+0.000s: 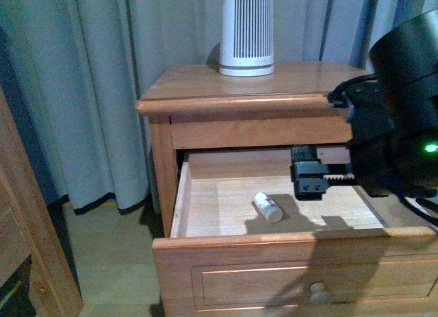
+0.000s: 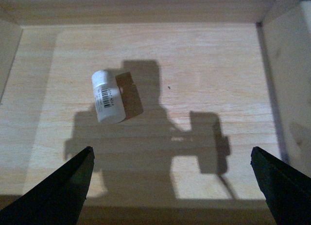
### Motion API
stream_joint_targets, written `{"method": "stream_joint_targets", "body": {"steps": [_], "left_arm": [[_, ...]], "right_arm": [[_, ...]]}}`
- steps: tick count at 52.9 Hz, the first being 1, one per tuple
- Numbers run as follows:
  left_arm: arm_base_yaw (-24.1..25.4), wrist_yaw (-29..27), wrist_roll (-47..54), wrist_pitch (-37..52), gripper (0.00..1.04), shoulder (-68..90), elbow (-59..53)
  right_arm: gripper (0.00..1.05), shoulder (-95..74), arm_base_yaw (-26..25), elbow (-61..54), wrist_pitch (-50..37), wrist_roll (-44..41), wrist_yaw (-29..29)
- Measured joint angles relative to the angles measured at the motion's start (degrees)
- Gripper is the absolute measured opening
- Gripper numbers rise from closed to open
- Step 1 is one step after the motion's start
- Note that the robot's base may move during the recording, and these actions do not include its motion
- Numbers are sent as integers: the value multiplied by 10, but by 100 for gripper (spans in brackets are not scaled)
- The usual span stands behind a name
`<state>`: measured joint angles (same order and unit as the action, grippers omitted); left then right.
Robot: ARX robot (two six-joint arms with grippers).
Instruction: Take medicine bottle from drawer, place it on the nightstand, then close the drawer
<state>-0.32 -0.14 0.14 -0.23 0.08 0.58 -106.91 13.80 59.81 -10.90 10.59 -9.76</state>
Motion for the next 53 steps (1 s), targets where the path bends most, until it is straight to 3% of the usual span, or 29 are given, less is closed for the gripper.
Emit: {"method": "stream_joint_targets", "body": {"steps": [17,53], "left_arm": [[0,0,0,0,98,0,0],[0,0,0,0,98,0,0]], "right_arm": [[98,-169,18,157,24,1,3],[98,-316,38,316,60,4,2]]}}
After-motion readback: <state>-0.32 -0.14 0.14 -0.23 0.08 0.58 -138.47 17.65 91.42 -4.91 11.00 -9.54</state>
